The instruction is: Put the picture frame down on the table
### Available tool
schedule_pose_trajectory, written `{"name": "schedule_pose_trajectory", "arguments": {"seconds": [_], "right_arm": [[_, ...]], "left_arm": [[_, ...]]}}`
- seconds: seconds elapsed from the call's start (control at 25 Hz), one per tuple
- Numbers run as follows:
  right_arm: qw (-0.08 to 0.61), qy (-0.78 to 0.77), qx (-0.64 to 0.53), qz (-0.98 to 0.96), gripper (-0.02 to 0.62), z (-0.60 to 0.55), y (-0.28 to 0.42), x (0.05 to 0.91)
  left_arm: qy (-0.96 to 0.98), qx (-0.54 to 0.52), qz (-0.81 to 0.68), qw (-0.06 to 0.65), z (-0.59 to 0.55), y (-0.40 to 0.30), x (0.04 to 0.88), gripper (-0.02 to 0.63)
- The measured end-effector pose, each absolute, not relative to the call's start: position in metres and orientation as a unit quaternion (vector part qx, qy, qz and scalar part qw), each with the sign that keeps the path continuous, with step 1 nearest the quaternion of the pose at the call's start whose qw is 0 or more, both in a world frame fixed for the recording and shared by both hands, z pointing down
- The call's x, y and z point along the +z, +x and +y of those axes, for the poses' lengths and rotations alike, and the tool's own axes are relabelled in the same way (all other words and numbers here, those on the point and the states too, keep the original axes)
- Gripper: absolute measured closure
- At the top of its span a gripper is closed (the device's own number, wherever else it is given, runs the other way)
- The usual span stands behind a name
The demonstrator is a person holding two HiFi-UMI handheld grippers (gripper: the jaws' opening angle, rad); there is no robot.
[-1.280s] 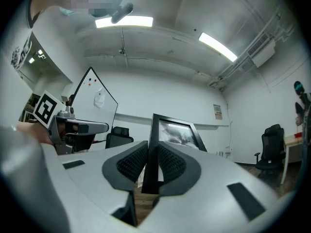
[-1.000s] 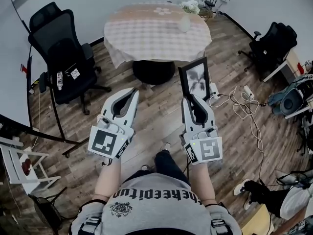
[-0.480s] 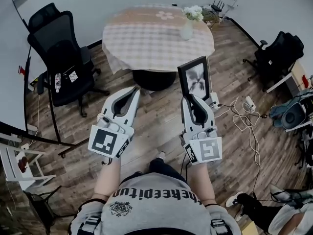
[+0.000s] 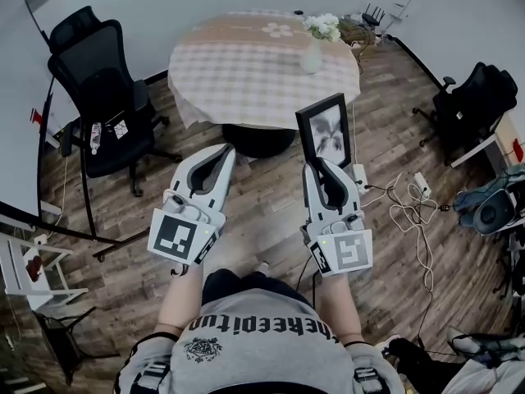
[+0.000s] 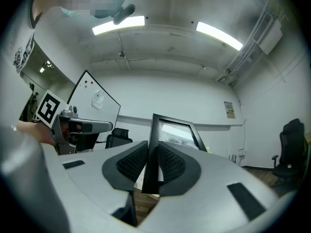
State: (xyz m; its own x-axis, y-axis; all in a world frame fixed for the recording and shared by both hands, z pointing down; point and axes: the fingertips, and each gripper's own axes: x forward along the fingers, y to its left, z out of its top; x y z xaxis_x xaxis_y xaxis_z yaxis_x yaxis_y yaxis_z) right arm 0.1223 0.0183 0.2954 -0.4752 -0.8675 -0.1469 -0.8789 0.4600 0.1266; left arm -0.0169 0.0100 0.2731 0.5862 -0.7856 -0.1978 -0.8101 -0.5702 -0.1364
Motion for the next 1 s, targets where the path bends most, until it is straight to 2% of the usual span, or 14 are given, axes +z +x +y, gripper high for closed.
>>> {"name": "schedule_pose_trajectory", "arguments": {"seconds": [0.64, 1.0], "right_arm": [[0.034, -0.517, 0.079, 0.852, 0.525, -0.022, 0.141, 0.301], [0.025, -0.531, 0.069, 0.844, 0.525, -0.086, 0.13, 0.299]], "left_arm": [[-0.892, 0.041, 0.439, 0.101, -0.032, 0.006, 0.277, 0.591], [-0.898, 0.044, 0.429, 0.089, -0.101, -0.007, 0.275, 0.591]]}}
